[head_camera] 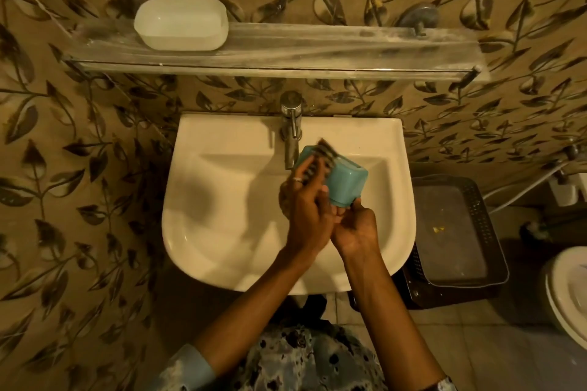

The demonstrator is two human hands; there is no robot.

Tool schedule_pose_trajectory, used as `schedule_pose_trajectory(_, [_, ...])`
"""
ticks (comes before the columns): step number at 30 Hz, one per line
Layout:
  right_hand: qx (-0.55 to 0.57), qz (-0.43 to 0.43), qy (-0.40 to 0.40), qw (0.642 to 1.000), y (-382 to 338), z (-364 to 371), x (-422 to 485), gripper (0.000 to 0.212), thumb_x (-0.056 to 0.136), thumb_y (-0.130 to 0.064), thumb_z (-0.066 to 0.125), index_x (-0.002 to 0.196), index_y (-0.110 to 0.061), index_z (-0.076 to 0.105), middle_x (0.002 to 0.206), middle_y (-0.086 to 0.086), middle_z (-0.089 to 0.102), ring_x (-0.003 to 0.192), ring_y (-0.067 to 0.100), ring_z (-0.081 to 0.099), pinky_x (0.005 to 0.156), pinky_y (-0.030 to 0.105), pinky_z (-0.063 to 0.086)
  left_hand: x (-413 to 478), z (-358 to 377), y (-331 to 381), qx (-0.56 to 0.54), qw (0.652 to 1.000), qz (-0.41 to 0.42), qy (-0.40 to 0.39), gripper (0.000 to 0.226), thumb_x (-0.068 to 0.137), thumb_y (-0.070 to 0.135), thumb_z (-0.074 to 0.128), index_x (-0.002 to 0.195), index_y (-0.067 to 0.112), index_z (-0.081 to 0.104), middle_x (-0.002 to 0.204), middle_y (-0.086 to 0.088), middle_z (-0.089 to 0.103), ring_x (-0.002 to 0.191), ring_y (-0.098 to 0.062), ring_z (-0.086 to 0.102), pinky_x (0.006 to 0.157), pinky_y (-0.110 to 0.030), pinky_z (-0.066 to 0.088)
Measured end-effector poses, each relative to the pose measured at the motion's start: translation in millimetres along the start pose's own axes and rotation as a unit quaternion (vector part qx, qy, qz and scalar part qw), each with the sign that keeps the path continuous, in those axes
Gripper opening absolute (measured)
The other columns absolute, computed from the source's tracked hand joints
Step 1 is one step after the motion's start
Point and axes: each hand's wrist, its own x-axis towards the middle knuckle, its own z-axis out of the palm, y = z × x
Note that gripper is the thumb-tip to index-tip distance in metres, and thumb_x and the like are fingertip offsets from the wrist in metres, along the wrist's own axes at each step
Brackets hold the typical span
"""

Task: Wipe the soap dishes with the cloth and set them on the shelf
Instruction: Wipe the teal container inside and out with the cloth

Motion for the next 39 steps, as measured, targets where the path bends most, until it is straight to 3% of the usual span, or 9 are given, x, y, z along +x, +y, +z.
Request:
schedule_pose_trajectory(3, [-0.031, 0.044, -0.013, 0.998, -1.3, -1.7, 1.0, 0.044, 0.104, -0.027, 0.029, 0.135, -0.003, 0.048, 0.126, 0.016, 0.06, 0.118, 0.024, 0.057, 0.107, 0.031, 0.042, -15.6, 1.6, 0.1, -0.041, 0.99, 0.106, -0.08, 0.044, 0.091, 0.004, 0.043, 0.133, 0.012, 0.052, 0.139, -0.007, 0.039, 0.131, -0.002, 0.03, 0.11, -0.017, 0.032])
schedule_pose_trajectory(6, [-0.015, 0.019, 0.005, 1.0, 0.3, -6.7, 4.7, 0.035, 0.104, -0.019, 0.031, 0.124, -0.007, 0.056, 0.093, 0.013, 0.072, 0.077, 0.019, 0.073, 0.073, 0.026, 0.059, -6.7, -8.7, -17.2, -0.043, 0.994, 0.072, -0.067, 0.045, 0.091, -0.001, 0.041, 0.134, 0.012, 0.049, 0.141, -0.015, 0.038, 0.133, -0.02, 0.036, 0.11, -0.038, 0.037])
schedule_pose_trajectory(9, [-0.03, -0.014, 0.044, 0.999, 2.1, -14.9, 9.5, 0.032, 0.103, -0.01, 0.03, 0.105, -0.008, 0.062, 0.071, 0.009, 0.074, 0.057, 0.018, 0.072, 0.05, 0.025, 0.058, 11.4, -16.1, -25.5, -0.05, 0.998, -0.032, -0.004, 0.041, 0.094, 0.003, 0.04, 0.135, 0.007, 0.049, 0.141, -0.015, 0.041, 0.13, -0.017, 0.039, 0.109, -0.037, 0.038])
schedule_pose_trajectory(12, [-0.049, 0.001, 0.048, 0.998, -0.2, -26.1, 13.8, 0.035, 0.101, -0.006, 0.027, 0.101, -0.009, 0.062, 0.069, 0.009, 0.074, 0.055, 0.019, 0.072, 0.046, 0.024, 0.056, 30.0, -18.5, -27.6, -0.05, 0.995, -0.081, 0.005, 0.037, 0.097, 0.009, 0.041, 0.132, 0.004, 0.051, 0.137, -0.014, 0.048, 0.127, -0.021, 0.046, 0.108, -0.031, 0.038])
schedule_pose_trajectory(23, [-0.127, -0.012, 0.122, 0.984, -5.0, -48.9, 54.5, 0.043, 0.098, -0.022, 0.026, 0.098, -0.017, 0.069, 0.069, 0.012, 0.073, 0.074, 0.03, 0.065, 0.043, 0.027, 0.054, 46.3, -6.4, -43.0, -0.032, 0.974, -0.164, -0.153, 0.037, 0.095, 0.003, 0.038, 0.121, 0.013, 0.063, 0.124, -0.008, 0.063, 0.112, -0.018, 0.057, 0.095, -0.025, 0.044])
schedule_pose_trajectory(30, [-0.196, -0.005, 0.119, 0.973, -14.5, -80.0, 63.3, 0.039, 0.096, -0.025, 0.03, 0.092, -0.016, 0.068, 0.068, 0.011, 0.073, 0.056, 0.028, 0.07, 0.045, 0.031, 0.056, 49.9, -7.9, -52.9, -0.018, 0.947, -0.213, -0.241, 0.038, 0.095, 0.009, 0.038, 0.12, 0.018, 0.065, 0.127, -0.002, 0.063, 0.118, -0.018, 0.056, 0.103, -0.031, 0.043])
schedule_pose_trajectory(32, [-0.207, 0.004, 0.119, 0.971, -15.2, -87.5, 63.2, 0.039, 0.095, -0.025, 0.031, 0.091, -0.015, 0.068, 0.067, 0.011, 0.073, 0.054, 0.028, 0.07, 0.044, 0.033, 0.056, 47.7, -8.5, -56.8, -0.019, 0.937, -0.235, -0.259, 0.036, 0.094, 0.01, 0.04, 0.114, 0.021, 0.068, 0.121, -0.001, 0.066, 0.111, -0.018, 0.059, 0.098, -0.033, 0.047])
schedule_pose_trajectory(36, [-0.218, 0.003, 0.119, 0.969, -15.9, -94.6, 63.5, 0.044, 0.096, -0.023, 0.025, 0.089, -0.015, 0.068, 0.068, 0.01, 0.074, 0.06, 0.028, 0.071, 0.047, 0.038, 0.058, 41.7, -15.9, -64.7, -0.036, 0.919, -0.272, -0.282, 0.04, 0.09, 0.007, 0.041, 0.096, 0.03, 0.073, 0.099, 0.008, 0.07, 0.095, -0.012, 0.065, 0.069, -0.015, 0.043])
schedule_pose_trajectory(39, [-0.192, -0.029, 0.121, 0.974, -14.9, -90.8, 66.1, 0.047, 0.097, -0.021, 0.02, 0.092, -0.014, 0.067, 0.067, 0.01, 0.074, 0.075, 0.029, 0.065, 0.048, 0.038, 0.059, 28.3, -15.4, -66.5, -0.04, 0.933, -0.259, -0.248, 0.041, 0.093, 0.006, 0.038, 0.111, 0.026, 0.069, 0.107, 0.009, 0.066, 0.106, -0.015, 0.061, 0.072, -0.011, 0.042])
